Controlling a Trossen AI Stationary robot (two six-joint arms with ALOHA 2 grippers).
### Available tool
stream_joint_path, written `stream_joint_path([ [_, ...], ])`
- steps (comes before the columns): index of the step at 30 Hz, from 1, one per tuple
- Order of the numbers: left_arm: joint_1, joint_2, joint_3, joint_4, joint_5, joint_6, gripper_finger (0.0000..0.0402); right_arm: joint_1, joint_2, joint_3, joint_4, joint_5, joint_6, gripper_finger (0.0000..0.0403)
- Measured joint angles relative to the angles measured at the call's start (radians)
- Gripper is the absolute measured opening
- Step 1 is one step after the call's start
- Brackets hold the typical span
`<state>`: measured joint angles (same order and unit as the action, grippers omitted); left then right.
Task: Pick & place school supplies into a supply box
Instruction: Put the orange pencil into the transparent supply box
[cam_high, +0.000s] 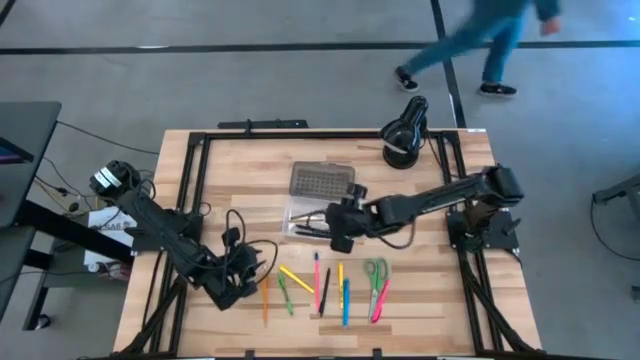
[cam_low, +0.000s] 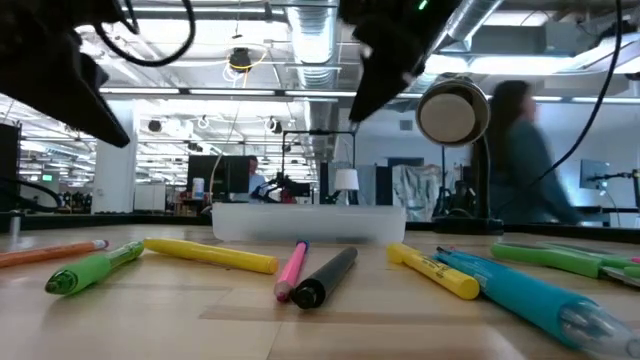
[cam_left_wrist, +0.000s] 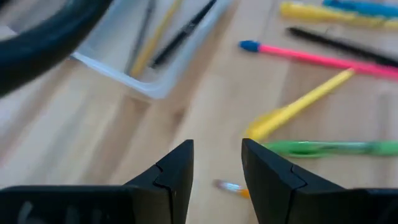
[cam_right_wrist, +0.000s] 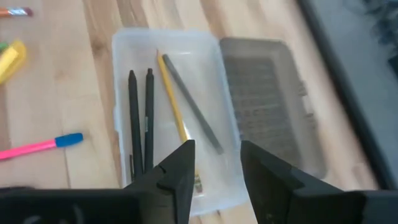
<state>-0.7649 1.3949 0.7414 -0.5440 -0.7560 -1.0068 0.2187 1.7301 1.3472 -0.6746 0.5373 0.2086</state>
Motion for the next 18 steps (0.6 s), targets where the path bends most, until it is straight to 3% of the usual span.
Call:
stream_joint_path([
  [8, -0.044, 0.051, 0.0, 0.095, -0.003, -0.308, 0.013, 0.123, -0.051, 0.0, -0.178, 0.195, 0.119, 0.0118],
  [18, -0.031, 0.221, 0.0, 0.104, 0.162, -0.583, 0.013, 0.229, -0.046, -0.001, -0.431, 0.285, 0.341, 0.0118],
])
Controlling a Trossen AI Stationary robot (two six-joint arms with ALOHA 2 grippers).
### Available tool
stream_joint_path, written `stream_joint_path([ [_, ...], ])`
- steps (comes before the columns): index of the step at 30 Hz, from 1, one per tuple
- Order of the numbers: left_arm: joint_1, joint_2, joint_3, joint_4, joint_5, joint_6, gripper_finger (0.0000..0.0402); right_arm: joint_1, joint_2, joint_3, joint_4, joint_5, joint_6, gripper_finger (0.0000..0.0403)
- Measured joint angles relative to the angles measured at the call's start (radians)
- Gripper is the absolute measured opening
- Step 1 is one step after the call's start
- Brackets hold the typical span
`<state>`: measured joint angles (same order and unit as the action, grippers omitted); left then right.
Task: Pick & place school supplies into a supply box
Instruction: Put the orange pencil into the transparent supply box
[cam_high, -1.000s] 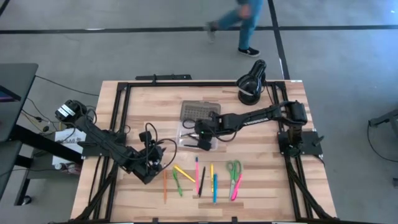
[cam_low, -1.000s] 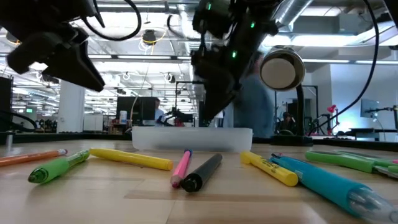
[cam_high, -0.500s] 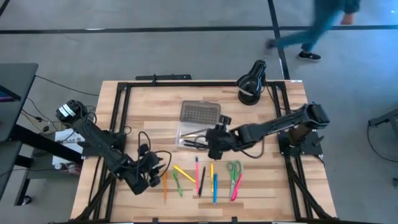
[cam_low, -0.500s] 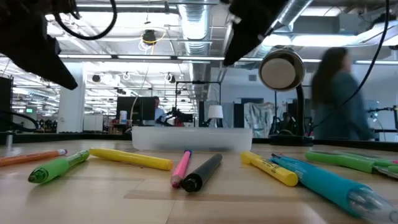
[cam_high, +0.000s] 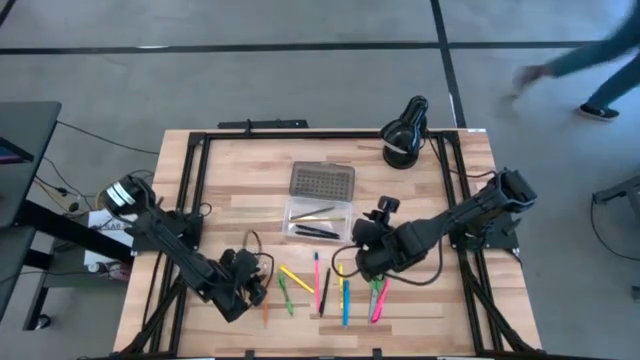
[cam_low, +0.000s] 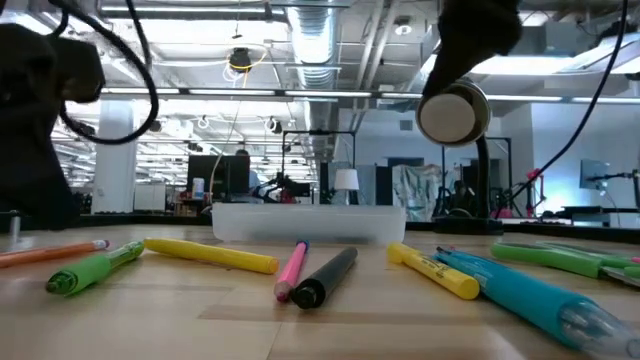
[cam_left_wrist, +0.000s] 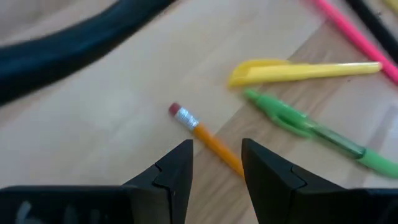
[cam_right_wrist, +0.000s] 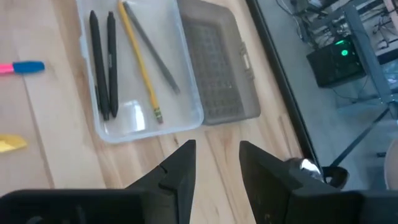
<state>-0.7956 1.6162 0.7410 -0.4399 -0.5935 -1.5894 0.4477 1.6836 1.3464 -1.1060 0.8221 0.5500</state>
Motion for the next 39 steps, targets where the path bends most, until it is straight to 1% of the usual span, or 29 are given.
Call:
stream_joint_path([
  [5, 0.001, 0.022, 0.0, 0.034, 0.005, -0.006, 0.013, 0.038, -0.006, 0.0, -0.014, 0.052, 0.028, 0.0118],
  [15, 0.002, 0.022, 0.0, 0.039, 0.014, -0.001, 0.013, 0.049, -0.005, 0.0, -0.013, 0.055, 0.033, 0.0118],
  [19, 0.018, 0.022, 0.0, 0.039, 0.045, 0.0, 0.013, 0.048, -0.005, 0.0, -0.012, 0.055, 0.034, 0.0118],
  [26, 0.056, 0.022, 0.0, 0.079, 0.057, 0.076, 0.013, 0.048, -0.005, 0.0, -0.012, 0.055, 0.036, 0.0118],
  [30, 0.07, 0.022, 0.0, 0.075, 0.097, 0.08, 0.013, 0.048, -0.005, 0.0, -0.012, 0.054, 0.036, 0.0118],
  [39, 0.072, 0.022, 0.0, 0.069, 0.126, 0.079, 0.013, 0.048, -0.005, 0.0, -0.012, 0.054, 0.036, 0.0118],
])
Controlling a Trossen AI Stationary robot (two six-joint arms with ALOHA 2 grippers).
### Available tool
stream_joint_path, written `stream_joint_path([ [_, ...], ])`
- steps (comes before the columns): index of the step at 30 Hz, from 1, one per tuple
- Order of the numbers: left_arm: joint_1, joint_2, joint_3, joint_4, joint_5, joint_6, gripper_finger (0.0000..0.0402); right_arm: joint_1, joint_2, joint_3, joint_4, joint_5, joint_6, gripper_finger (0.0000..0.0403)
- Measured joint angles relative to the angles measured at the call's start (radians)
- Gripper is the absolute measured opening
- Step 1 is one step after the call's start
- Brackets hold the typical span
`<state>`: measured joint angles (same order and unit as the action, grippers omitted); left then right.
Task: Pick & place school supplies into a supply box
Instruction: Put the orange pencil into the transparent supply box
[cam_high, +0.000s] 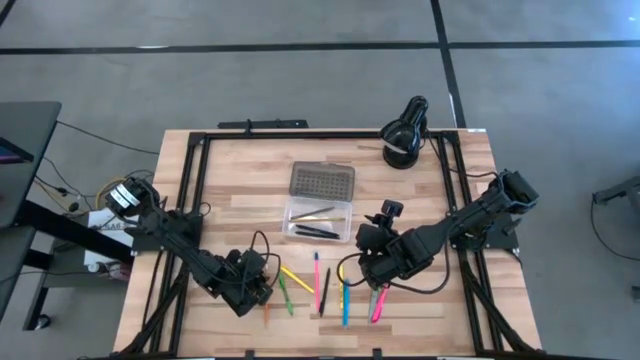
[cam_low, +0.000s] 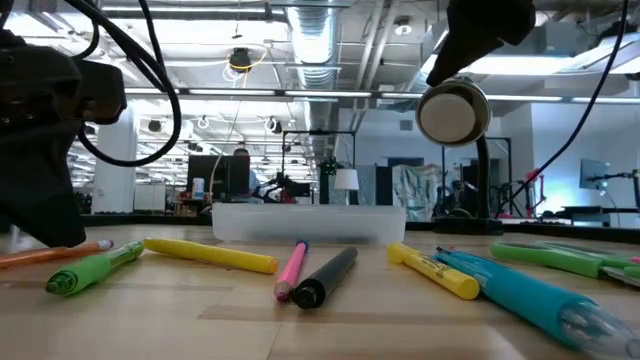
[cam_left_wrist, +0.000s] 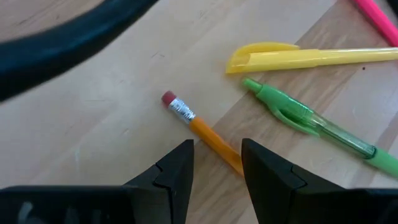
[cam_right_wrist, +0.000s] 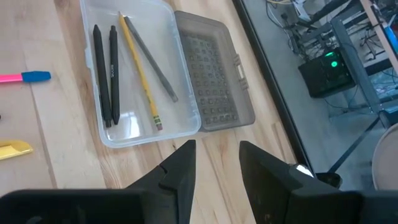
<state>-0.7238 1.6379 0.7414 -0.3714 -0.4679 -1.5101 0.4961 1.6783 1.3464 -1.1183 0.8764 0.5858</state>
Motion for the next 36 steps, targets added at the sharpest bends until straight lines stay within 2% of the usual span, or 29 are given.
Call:
stream_joint_path([
  [16, 0.03, -0.002, 0.002, 0.004, 0.044, 0.001, 0.013, 0.0, 0.0, 0.0, 0.001, 0.0, 0.0, 0.0118],
  [36, 0.122, -0.003, 0.011, -0.027, 0.202, 0.099, 0.013, -0.021, 0.001, 0.0, 0.001, -0.001, -0.001, 0.0118],
])
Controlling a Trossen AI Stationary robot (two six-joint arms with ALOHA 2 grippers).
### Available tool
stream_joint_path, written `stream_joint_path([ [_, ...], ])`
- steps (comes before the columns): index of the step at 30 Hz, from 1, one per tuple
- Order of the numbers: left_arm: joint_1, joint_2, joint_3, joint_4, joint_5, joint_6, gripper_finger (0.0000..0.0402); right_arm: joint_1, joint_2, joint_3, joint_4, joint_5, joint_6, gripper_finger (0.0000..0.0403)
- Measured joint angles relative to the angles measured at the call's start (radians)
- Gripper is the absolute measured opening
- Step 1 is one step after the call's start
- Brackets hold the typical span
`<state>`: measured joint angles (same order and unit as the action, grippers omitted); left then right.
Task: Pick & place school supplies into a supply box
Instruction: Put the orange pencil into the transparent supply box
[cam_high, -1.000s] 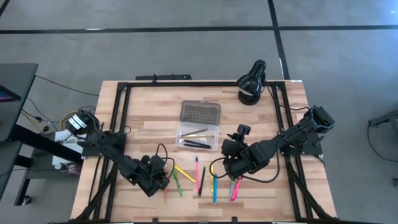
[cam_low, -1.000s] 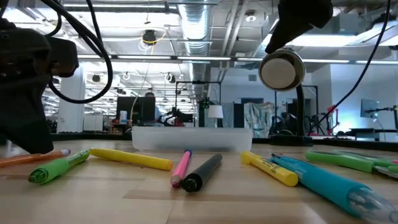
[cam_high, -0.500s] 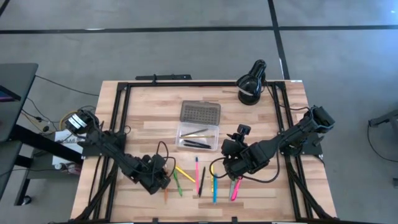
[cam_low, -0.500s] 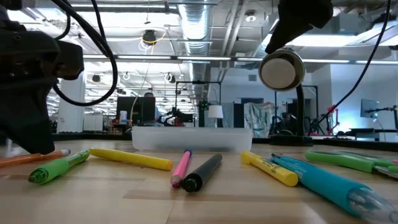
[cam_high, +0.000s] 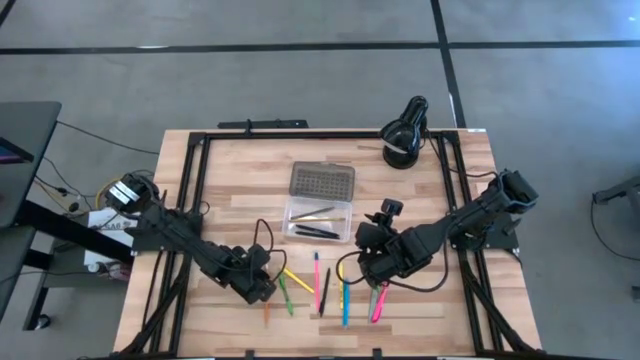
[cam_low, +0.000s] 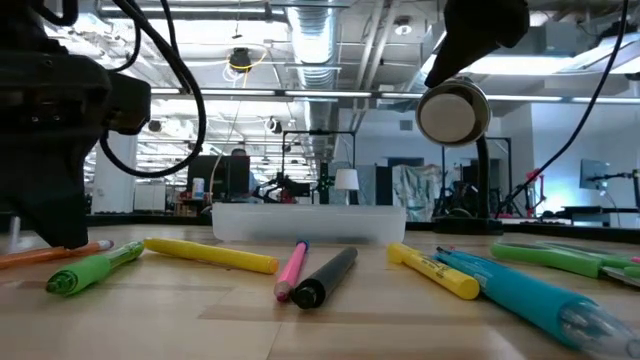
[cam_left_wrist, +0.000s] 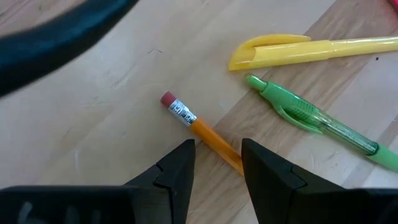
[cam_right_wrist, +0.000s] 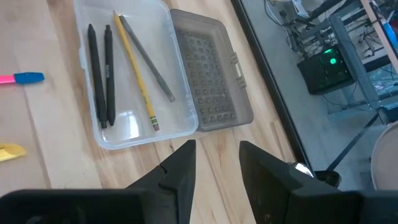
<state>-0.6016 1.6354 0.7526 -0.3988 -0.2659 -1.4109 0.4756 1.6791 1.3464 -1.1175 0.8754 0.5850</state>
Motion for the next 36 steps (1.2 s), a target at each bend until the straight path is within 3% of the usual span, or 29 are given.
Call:
stream_joint_path([
  [15, 0.056, 0.007, 0.083, -0.217, 0.045, 0.064, 0.013, -0.026, 0.0, 0.0, 0.003, -0.01, 0.0, 0.0118],
  [36, 0.04, 0.002, 0.087, -0.225, 0.2, 0.001, 0.013, -0.024, 0.0, 0.0, 0.003, -0.013, -0.001, 0.0118],
])
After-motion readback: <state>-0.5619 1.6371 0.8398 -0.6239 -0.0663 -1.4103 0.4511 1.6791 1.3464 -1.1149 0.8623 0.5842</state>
